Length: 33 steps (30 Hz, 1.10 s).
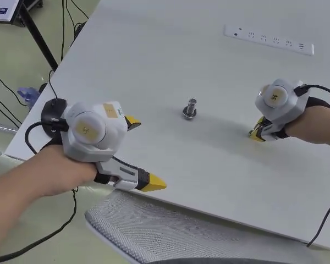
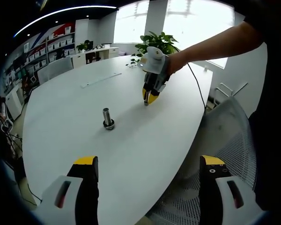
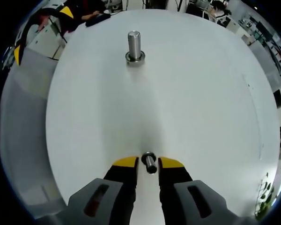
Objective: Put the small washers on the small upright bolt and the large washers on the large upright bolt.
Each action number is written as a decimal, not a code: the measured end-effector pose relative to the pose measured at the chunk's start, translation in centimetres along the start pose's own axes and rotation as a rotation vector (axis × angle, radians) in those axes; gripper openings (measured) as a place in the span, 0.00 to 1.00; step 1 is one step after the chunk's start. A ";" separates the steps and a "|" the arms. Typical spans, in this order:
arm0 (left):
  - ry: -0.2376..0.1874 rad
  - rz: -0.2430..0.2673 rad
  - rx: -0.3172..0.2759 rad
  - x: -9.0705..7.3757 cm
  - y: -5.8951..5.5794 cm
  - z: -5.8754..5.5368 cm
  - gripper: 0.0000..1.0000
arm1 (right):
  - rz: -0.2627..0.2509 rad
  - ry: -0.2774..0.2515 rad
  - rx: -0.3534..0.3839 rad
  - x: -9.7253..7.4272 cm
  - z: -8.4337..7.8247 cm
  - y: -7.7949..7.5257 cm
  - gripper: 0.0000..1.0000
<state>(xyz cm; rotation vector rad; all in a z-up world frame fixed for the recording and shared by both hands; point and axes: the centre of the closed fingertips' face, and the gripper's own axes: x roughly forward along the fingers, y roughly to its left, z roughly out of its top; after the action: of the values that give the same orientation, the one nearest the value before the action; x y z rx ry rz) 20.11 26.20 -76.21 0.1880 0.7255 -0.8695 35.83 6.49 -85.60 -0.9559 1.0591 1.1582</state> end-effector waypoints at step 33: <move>-0.007 -0.010 0.025 0.0 -0.8 1.1 0.89 | -0.033 -0.144 0.072 -3.3 0.9 -0.4 0.35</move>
<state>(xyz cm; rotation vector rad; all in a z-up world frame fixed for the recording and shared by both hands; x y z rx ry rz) 20.03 25.18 -75.25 0.2034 0.7097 -0.8889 36.05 6.55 -82.12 -0.8184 0.9596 1.1370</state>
